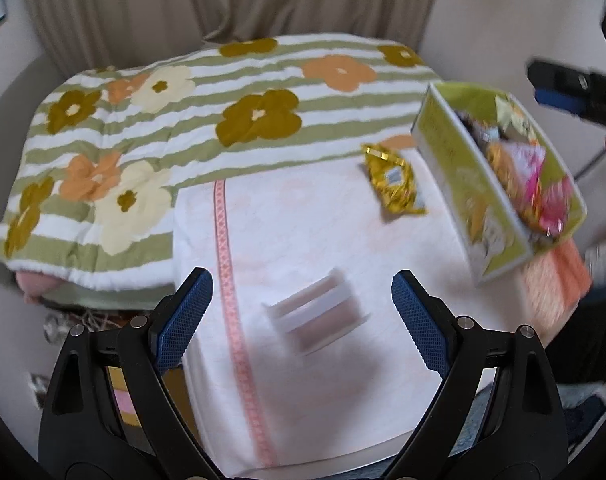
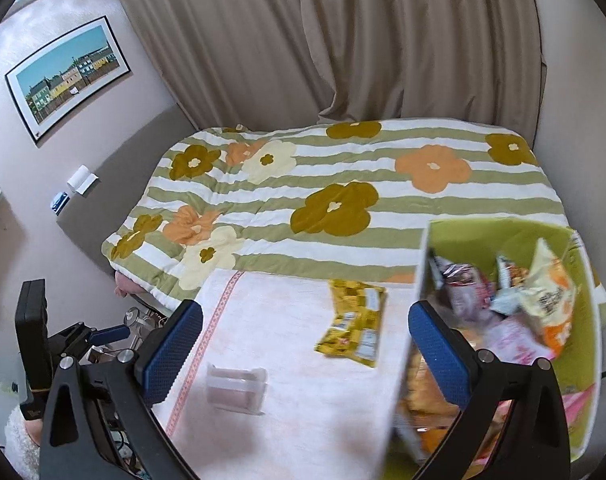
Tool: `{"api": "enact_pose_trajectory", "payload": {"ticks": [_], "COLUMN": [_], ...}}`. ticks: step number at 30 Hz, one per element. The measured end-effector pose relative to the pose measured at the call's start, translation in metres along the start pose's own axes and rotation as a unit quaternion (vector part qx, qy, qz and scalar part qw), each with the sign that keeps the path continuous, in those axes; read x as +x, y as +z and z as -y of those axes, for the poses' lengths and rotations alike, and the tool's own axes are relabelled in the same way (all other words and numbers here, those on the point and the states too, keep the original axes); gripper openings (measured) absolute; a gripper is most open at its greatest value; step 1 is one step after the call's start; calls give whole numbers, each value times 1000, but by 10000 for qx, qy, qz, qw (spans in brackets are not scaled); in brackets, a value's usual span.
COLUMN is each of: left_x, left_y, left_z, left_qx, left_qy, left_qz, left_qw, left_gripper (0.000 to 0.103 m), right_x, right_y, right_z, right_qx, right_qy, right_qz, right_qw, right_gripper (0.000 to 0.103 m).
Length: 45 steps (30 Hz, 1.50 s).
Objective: Organize snacks
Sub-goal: 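Move both tools over the clear plastic box and gold bag, then grasp the clear plastic box with left tool while right grasps the gold bag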
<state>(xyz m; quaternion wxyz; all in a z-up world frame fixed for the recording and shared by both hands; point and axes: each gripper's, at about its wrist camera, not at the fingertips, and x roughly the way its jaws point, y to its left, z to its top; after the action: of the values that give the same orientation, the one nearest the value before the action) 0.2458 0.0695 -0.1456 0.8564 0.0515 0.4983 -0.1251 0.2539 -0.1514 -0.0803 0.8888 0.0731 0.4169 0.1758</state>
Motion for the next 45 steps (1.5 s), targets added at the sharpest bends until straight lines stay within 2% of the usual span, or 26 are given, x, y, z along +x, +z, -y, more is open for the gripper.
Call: {"api": "enact_pose_trajectory", "payload": {"ticks": [5, 8, 13, 19, 23, 31, 38, 43, 45], "left_x": [26, 49, 91, 139, 161, 184, 186, 183, 181], "left_y": [-12, -17, -25, -38, -48, -53, -49, -51, -51], "left_z": [-16, -16, -2, 19, 28, 37, 37, 40, 40], "left_qx": [852, 1315, 1948, 2471, 2678, 2789, 2717, 2753, 2757], "left_qy": [-448, -756, -989, -1068, -1015, -863, -900, -958, -971], "left_qz": [-368, -630, -947, -1313, -1500, -1585, -1545, -1482, -1463], "left_qw": [9947, 9864, 9712, 9541, 9463, 9432, 9456, 9450, 9451], "left_gripper": [91, 90, 90, 90, 90, 90, 90, 83, 72], "right_x": [28, 43, 73, 120, 149, 188, 217, 227, 230], "right_y": [-9, -15, -24, -34, -36, -29, -30, -33, -34], "right_z": [-22, -29, -24, -5, 8, -3, 15, 30, 35], "right_qx": [97, 146, 269, 337, 428, -228, -13, 336, 478], "right_qy": [-410, -609, -809, -908, -859, -1389, -1523, -1572, -1544], "right_qz": [-178, -288, -580, -991, -1212, -1477, -1714, -1936, -1990], "right_qw": [9990, 9976, 9947, 9904, 9880, 9790, 9733, 9678, 9666], "right_gripper": [103, 103, 103, 103, 103, 102, 102, 102, 102]}}
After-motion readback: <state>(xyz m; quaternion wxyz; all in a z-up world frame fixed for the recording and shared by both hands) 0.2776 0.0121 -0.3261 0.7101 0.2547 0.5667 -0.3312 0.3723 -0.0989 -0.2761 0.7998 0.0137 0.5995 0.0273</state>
